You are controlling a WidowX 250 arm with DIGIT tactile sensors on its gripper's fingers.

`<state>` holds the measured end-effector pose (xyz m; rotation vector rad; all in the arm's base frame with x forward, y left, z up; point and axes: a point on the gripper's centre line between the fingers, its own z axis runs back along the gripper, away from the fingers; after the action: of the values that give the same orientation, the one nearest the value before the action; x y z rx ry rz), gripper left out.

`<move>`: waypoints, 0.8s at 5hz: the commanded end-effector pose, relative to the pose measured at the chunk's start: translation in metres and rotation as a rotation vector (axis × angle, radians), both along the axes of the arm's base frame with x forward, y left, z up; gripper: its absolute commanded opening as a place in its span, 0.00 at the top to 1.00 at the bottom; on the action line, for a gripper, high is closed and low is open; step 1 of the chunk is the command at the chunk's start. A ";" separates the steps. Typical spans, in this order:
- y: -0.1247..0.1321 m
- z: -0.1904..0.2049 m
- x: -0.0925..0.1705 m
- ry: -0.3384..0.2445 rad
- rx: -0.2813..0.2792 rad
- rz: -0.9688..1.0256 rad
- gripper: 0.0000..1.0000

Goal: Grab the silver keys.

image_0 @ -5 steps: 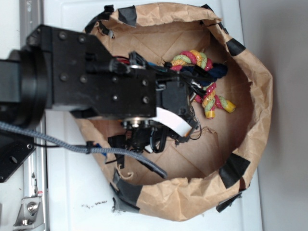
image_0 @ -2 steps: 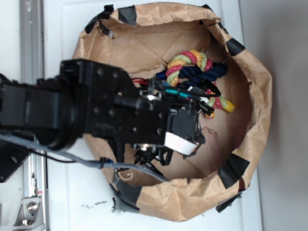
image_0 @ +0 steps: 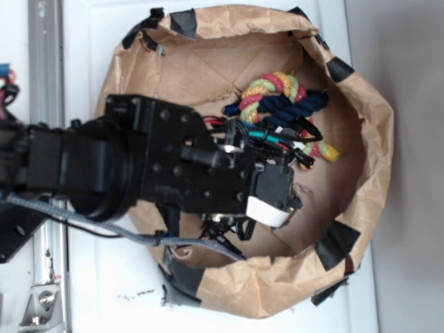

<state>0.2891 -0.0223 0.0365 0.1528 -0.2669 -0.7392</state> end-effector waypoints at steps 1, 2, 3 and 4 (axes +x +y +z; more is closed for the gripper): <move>0.007 0.007 0.014 -0.032 0.008 0.036 0.00; 0.011 0.005 0.017 -0.026 0.009 0.053 0.00; 0.013 0.005 0.021 -0.026 0.007 0.063 0.00; 0.013 0.004 0.022 -0.026 0.010 0.060 0.00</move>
<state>0.3046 -0.0112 0.0325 0.1675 -0.2529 -0.6971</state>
